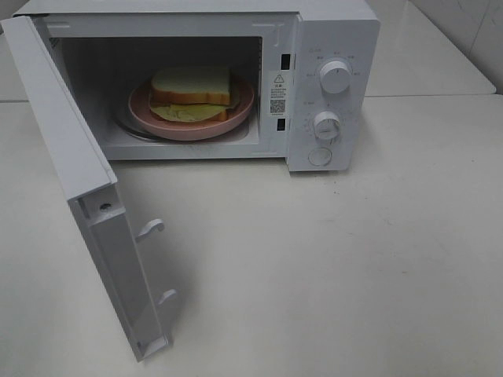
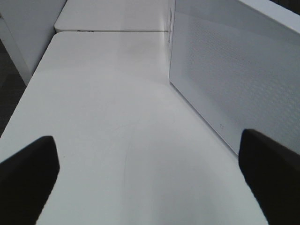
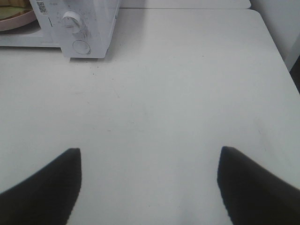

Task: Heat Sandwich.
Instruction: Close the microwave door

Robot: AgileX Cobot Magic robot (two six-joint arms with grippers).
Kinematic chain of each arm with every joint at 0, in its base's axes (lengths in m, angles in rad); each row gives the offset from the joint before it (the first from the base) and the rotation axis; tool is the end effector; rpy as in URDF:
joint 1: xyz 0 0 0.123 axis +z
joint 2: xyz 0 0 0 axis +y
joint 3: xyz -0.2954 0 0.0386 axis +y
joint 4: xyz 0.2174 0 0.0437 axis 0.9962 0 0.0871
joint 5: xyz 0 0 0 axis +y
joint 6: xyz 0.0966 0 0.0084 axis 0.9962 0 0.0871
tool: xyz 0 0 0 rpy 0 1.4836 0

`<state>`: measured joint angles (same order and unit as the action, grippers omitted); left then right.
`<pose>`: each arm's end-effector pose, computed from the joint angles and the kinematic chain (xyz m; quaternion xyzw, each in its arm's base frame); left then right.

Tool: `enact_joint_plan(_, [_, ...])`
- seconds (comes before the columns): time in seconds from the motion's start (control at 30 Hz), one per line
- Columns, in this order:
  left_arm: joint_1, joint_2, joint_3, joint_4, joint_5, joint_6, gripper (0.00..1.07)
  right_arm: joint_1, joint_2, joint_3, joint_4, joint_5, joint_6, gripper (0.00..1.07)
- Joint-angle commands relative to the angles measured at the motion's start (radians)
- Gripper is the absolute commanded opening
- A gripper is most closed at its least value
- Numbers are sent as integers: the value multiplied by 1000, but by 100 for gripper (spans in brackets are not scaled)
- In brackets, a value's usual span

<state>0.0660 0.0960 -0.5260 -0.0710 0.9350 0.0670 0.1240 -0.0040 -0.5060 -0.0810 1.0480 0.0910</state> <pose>-0.0220 -0.0070 0.2809 -0.0017 0.8379 0.0008 0.5459 -0.0389 -0.0117 0.2626 -0.0125 0.8465 0.0167 0.5320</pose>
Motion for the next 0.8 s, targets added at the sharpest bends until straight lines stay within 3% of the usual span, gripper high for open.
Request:
enact_joint_plan(0.03, [-2,63,-7,-5,-82,-4,101,-7,-26,1,-2,-10,-5,76])
enact_joint_plan(0.2, [-2,161,5,-6,-209,-4,86,-7,-26,1,-2,-10,-5,76])
enact_joint_plan(0.23, [-2,176,10,-6,-233,-4,76,-7,-26,1,-2,-10,-5,76])
enact_joint_plan(0.3, [-2,200,23,-11,-271,-4,65,-7,-26,1,-2,-10,-5,76])
enact_joint_plan(0.33, [-2,200,23,-11,-271,-4,65,-7,-26,1,-2,-10,-5,76])
enact_joint_plan(0.37, [-2,224,38,-13,-301,-4,53,-7,-26,1,-2,-10,-5,76])
enact_joint_plan(0.47, [-2,268,63,-13,-355,-4,35,-7,-26,1,-2,-10,-5,76])
enact_joint_plan(0.5, [-2,268,63,-13,-355,-4,35,-7,-26,1,-2,-10,-5,76])
enact_joint_plan(0.53, [-2,297,76,-13,-386,-4,22,-7,-26,1,-2,-10,-5,76])
enact_joint_plan(0.63, [-2,345,101,-13,-444,-3,0,-7,-26,1,-1,-10,-6,76])
enact_joint_plan(0.8, [-2,407,152,-13,-564,-3,0,-7,-26,1,-1,-10,-6,76])
